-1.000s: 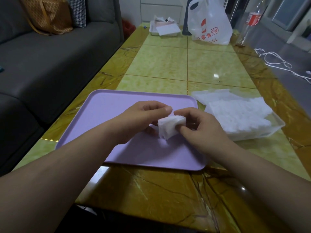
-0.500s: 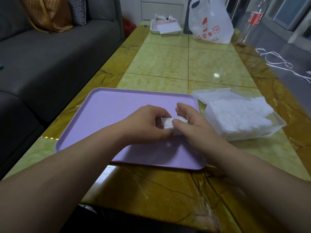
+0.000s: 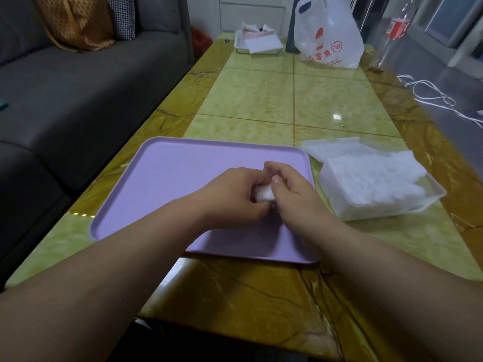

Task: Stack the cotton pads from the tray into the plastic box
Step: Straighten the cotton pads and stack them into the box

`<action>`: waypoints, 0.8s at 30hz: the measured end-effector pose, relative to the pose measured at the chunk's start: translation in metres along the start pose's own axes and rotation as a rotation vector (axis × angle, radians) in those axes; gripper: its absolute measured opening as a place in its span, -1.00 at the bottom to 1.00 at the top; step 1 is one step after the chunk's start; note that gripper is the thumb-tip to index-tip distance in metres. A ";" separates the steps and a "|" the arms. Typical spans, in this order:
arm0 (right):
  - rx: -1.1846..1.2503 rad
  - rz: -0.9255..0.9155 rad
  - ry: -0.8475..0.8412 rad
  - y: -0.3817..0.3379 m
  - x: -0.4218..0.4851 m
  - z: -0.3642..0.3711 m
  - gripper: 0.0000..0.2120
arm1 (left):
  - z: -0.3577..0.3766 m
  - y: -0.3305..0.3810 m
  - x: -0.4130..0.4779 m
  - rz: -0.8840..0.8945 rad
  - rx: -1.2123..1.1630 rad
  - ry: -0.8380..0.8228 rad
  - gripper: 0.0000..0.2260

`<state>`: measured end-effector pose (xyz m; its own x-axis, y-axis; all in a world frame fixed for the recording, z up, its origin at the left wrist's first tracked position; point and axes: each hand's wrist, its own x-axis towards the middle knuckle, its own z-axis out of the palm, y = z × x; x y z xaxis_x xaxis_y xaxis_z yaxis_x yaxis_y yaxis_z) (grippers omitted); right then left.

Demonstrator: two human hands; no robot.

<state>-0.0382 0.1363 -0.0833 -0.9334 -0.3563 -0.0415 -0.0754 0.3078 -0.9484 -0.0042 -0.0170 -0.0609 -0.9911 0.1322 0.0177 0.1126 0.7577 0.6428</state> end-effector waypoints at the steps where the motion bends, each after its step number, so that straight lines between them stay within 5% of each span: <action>1: 0.004 0.002 -0.001 0.000 0.001 -0.001 -0.63 | 0.000 0.001 0.000 0.004 0.012 -0.004 -0.77; 5: 0.046 -0.012 -0.008 -0.006 0.001 -0.011 -0.66 | -0.005 0.000 -0.002 -0.034 -0.041 0.021 -0.91; 13: 0.078 -0.058 -0.060 -0.022 -0.014 -0.052 -0.57 | -0.014 0.023 -0.010 -0.097 -0.513 0.079 -0.88; 17: 0.231 -0.027 0.003 -0.029 -0.020 -0.078 -0.76 | -0.004 0.046 0.003 -0.101 -0.548 0.102 -0.80; 24: 0.213 0.059 0.189 -0.034 -0.028 -0.119 -0.73 | 0.007 0.092 0.038 -0.063 -0.568 0.067 -0.87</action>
<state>-0.0513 0.2407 -0.0130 -0.9843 -0.1669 -0.0582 0.0377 0.1236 -0.9916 -0.0308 0.0617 -0.0066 -0.9991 0.0426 0.0027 0.0152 0.2980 0.9545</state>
